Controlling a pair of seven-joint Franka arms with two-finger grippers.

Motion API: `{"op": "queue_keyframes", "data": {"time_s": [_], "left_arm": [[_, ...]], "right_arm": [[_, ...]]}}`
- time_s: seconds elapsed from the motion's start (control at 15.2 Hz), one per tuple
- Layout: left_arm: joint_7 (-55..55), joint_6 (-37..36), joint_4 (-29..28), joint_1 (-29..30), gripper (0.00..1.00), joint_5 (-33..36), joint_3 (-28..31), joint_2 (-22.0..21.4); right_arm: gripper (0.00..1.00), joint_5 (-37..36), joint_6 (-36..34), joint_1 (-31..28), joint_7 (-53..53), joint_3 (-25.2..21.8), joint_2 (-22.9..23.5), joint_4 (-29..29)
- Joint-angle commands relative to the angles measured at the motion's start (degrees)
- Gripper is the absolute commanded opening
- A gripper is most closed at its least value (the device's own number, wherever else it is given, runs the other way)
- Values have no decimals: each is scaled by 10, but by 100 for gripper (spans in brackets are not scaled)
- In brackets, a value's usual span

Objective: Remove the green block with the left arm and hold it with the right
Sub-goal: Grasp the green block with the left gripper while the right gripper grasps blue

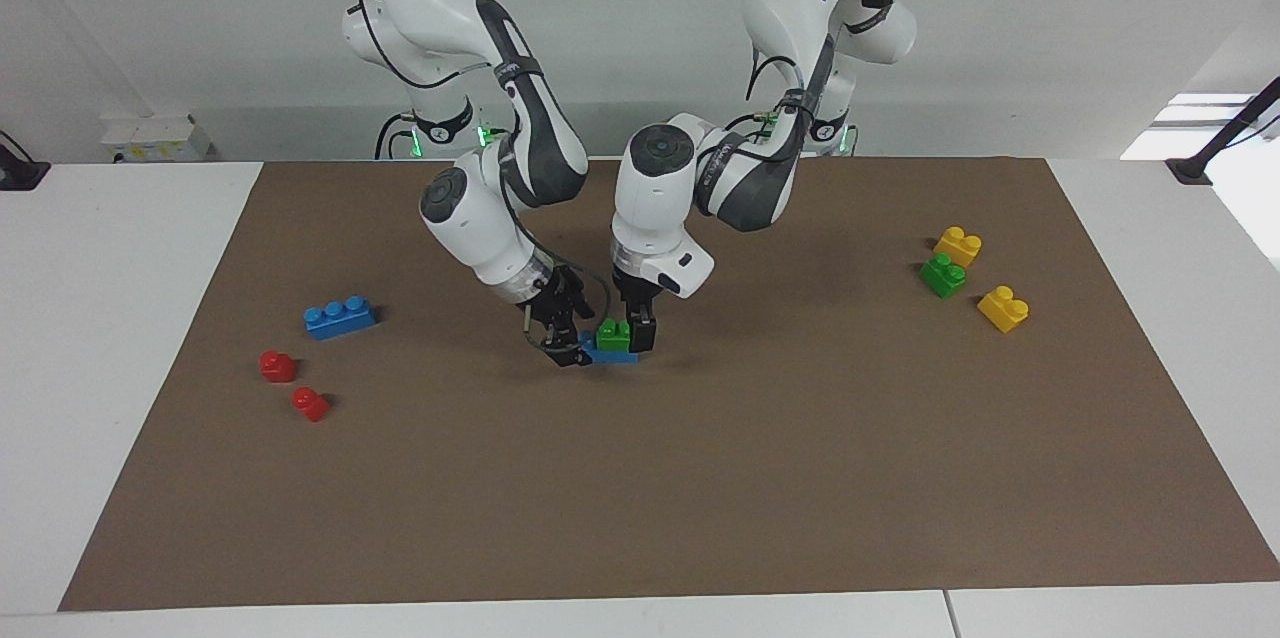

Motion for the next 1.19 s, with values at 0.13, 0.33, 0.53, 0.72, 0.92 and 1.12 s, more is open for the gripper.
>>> {"op": "queue_keyframes", "data": {"time_s": [0.13, 0.33, 0.53, 0.72, 0.92, 1.12], "left_arm": [[-13, 19, -1, -10, 100, 20, 8, 14], [-16, 22, -7, -11, 100, 21, 7, 14], [-25, 35, -23, -19, 100, 21, 8, 11], [-25, 41, -29, -18, 100, 21, 8, 10], [-25, 41, -29, -18, 100, 21, 8, 10], [-25, 41, -29, -18, 100, 21, 8, 10]], "right_arm": [[93, 16, 25, 7, 1, -1, 8, -3], [92, 17, 25, 7, 1, -1, 10, -4], [85, 16, 36, 7, 1, -1, 11, -11], [76, 17, 36, 7, 1, -1, 11, -12], [62, 28, 45, 6, 1, -1, 11, -12], [36, 29, 50, 7, -2, -1, 11, -12]]}}
